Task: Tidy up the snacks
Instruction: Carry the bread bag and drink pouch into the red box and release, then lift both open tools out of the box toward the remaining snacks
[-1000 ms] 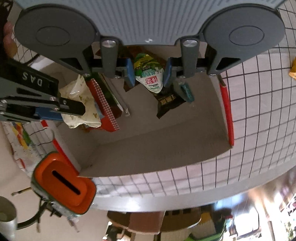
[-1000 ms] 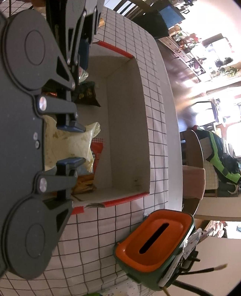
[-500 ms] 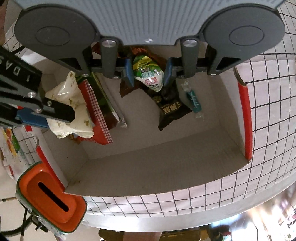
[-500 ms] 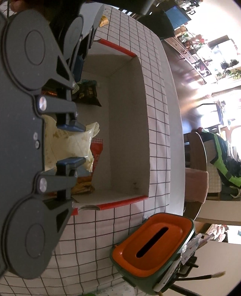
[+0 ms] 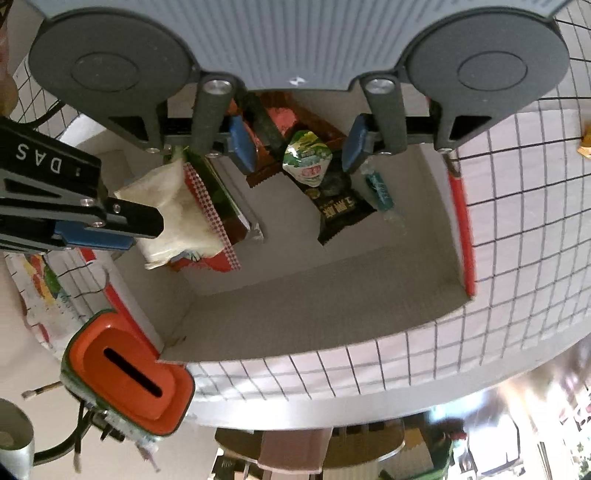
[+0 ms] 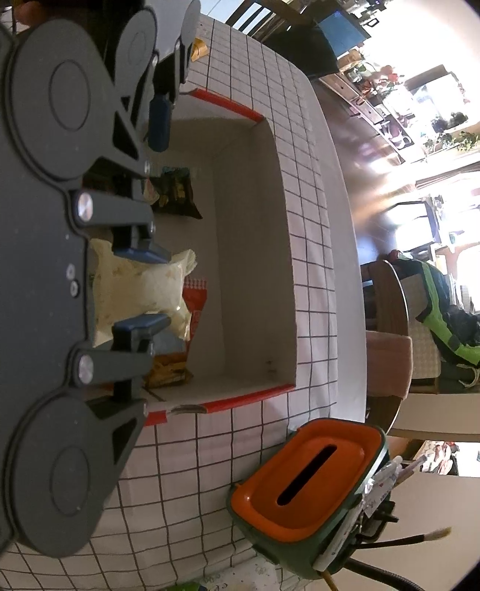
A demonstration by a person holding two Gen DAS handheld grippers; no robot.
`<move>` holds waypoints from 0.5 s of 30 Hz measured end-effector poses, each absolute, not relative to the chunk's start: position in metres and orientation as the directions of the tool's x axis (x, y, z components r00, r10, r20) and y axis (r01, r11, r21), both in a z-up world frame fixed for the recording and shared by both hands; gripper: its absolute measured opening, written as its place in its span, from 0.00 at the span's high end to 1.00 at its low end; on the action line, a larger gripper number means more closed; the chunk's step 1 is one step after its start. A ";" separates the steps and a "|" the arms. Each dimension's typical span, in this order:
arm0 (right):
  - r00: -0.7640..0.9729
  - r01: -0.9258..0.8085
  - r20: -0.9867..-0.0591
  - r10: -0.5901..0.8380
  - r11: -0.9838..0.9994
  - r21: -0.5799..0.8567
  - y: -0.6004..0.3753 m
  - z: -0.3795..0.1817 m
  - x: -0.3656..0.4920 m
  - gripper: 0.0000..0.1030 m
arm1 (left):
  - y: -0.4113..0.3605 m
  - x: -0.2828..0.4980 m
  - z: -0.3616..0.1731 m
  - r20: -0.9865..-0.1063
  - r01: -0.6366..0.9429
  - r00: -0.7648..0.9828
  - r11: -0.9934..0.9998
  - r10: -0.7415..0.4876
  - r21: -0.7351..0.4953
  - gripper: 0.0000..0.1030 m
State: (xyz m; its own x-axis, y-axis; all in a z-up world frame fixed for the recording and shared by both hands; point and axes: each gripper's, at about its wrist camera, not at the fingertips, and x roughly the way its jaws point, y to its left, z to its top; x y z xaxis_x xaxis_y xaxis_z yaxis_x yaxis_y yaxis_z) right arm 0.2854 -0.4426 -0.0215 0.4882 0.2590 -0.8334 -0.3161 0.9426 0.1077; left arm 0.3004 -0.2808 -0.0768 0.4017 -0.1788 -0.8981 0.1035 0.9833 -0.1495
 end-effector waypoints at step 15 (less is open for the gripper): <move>0.524 -0.344 -0.792 0.313 0.929 0.139 -0.431 0.010 0.253 0.70 | -0.247 0.243 -0.022 -0.792 0.128 0.588 0.986 -0.163 -0.108 0.39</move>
